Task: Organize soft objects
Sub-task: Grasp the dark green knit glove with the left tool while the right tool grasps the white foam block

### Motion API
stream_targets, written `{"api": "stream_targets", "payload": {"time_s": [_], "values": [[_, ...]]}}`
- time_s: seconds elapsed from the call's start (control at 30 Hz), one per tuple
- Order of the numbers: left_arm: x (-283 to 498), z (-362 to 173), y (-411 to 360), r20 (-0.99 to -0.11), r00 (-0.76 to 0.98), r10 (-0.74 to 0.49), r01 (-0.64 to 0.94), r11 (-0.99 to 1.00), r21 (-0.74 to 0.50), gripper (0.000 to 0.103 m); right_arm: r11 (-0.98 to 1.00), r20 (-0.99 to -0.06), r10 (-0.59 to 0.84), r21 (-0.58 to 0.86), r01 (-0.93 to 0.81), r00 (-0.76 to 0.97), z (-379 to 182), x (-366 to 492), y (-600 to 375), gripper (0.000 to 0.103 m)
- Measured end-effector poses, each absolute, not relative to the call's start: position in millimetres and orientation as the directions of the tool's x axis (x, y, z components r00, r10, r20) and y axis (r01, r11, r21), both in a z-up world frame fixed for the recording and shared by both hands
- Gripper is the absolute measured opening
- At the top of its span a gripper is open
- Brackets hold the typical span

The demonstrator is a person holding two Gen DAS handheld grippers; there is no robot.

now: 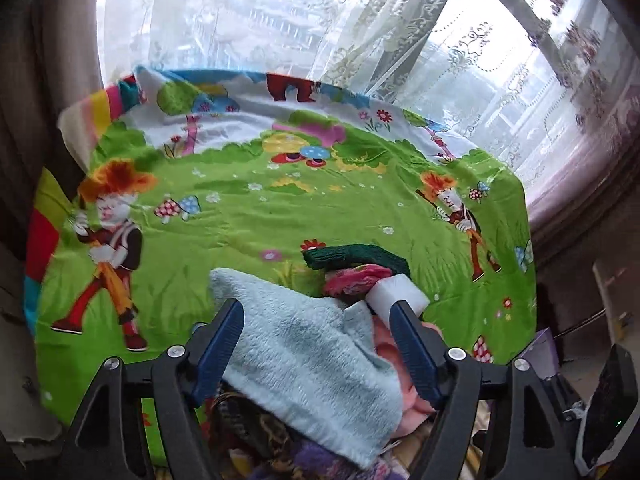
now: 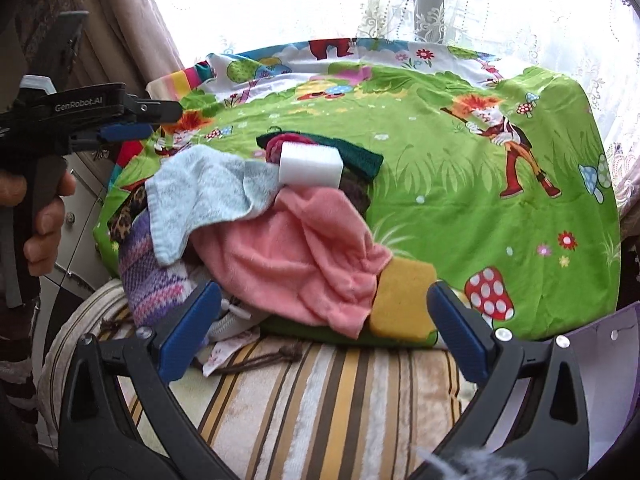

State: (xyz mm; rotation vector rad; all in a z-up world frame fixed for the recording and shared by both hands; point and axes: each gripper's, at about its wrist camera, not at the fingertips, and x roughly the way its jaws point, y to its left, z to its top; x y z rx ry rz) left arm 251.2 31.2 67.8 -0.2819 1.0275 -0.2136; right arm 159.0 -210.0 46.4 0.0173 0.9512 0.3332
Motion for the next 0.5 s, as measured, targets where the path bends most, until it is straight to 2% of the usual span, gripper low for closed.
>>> {"api": "stream_targets", "payload": {"time_s": [0.13, 0.27, 0.5], "values": [[285, 48, 36, -0.795, 0.433, -0.425, -0.049, 0.87, -0.491, 0.07, 0.947, -0.785, 0.306, 0.189, -0.261, 0.539, 48, 188, -212, 0.103], [317, 21, 36, -0.781, 0.351, -0.517, -0.171, 0.784, -0.596, 0.069, 0.931, -0.776, 0.353, 0.234, -0.282, 0.523, 42, 209, -203, 0.103], [354, -29, 33, -0.774, 0.225, -0.592, -0.322, 0.705, -0.632, 0.069, 0.91, -0.779, 0.398, 0.267, -0.318, 0.484, 22, 243, -183, 0.103]]}}
